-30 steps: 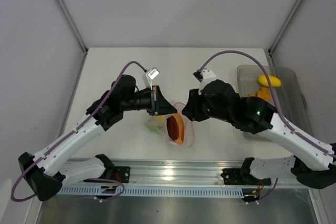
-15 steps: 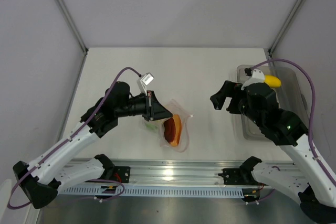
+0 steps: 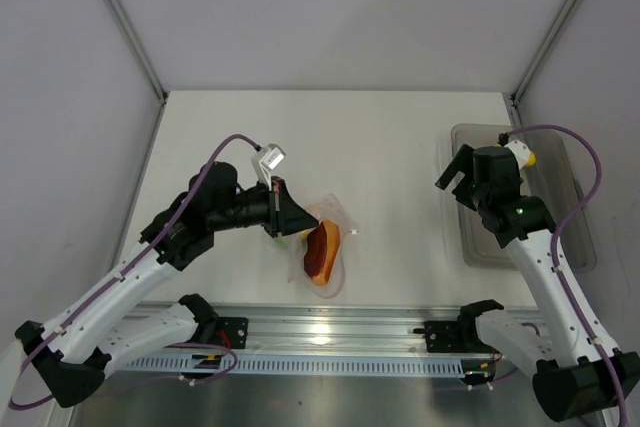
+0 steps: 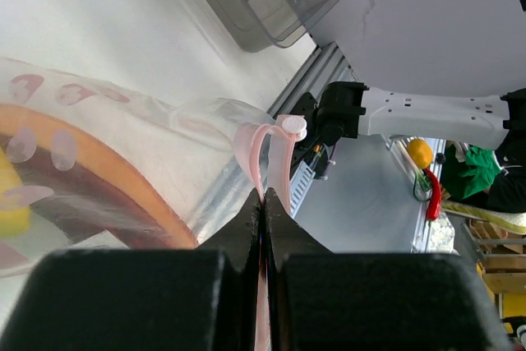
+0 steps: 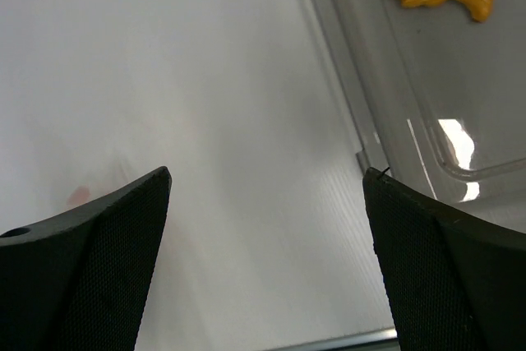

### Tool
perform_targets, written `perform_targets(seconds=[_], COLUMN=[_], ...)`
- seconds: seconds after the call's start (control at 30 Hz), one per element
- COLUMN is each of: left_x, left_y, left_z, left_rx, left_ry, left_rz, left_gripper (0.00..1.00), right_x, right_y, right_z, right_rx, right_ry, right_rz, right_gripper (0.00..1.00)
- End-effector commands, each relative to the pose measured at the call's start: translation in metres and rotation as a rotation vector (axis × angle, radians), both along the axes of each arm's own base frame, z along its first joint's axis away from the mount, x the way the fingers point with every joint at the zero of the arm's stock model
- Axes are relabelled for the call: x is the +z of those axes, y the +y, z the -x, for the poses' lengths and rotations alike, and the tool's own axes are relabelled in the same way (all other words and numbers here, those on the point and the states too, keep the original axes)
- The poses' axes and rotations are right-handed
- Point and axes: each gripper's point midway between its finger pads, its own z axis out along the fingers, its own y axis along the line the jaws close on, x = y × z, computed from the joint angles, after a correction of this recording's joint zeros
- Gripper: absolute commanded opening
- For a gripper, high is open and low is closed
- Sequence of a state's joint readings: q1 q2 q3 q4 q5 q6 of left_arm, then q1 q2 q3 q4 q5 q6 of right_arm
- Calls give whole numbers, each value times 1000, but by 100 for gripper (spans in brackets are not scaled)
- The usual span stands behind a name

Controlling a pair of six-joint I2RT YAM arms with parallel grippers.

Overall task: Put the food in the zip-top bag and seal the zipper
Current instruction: Pick up the fake fruit from the bin.

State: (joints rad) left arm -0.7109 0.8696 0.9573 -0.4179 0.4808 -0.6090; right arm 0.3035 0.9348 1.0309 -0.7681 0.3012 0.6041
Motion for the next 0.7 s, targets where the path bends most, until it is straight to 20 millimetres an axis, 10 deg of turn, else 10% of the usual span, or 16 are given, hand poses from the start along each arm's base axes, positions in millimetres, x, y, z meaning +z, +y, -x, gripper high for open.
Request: perform_targets(seconds=[0.0,0.67], left_x=[2,-25], left_y=[2,-15], left_z=[-2,-21], left_rx=[-8,-16], left_ry=[-48,-19], left_rz=[-13,-45], left_gripper=[0,1], right_x=[3,-78], right_y=[-34,-158], right_z=[-26,-77], right_rx=[-177,-767], right_ry=[-68,-32], right_rz=[-27,-237], right_gripper=[99,97])
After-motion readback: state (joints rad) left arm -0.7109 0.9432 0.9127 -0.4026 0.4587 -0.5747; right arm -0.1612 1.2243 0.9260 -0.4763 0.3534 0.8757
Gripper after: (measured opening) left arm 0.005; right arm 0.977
